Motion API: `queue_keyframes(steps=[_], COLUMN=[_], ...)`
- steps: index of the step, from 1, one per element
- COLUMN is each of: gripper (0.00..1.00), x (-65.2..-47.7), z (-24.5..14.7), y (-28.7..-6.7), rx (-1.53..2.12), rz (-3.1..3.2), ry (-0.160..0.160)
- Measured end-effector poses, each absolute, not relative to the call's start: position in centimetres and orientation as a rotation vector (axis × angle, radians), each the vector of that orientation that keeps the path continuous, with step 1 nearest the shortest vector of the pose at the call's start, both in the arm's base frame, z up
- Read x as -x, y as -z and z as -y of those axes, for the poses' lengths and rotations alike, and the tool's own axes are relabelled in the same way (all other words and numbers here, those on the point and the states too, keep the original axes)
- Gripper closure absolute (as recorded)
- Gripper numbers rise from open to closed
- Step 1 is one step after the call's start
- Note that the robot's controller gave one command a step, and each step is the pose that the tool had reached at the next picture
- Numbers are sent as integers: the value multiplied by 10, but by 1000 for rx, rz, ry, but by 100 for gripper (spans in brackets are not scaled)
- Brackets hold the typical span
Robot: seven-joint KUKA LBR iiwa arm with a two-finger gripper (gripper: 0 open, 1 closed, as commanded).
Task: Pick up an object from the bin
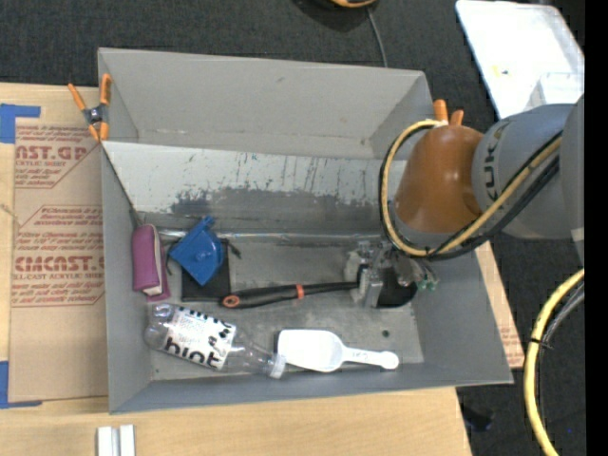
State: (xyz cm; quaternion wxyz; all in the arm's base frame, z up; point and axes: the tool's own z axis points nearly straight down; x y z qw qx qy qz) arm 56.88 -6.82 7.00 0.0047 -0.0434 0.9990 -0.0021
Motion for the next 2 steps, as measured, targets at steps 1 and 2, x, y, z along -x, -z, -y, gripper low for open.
queue_keyframes(steps=[1,2], gripper=[100,100], x=[-569,-569], z=[68,68], y=[-70,-70], rx=[136,136], rz=[-3129,-3129], ry=[7,7])
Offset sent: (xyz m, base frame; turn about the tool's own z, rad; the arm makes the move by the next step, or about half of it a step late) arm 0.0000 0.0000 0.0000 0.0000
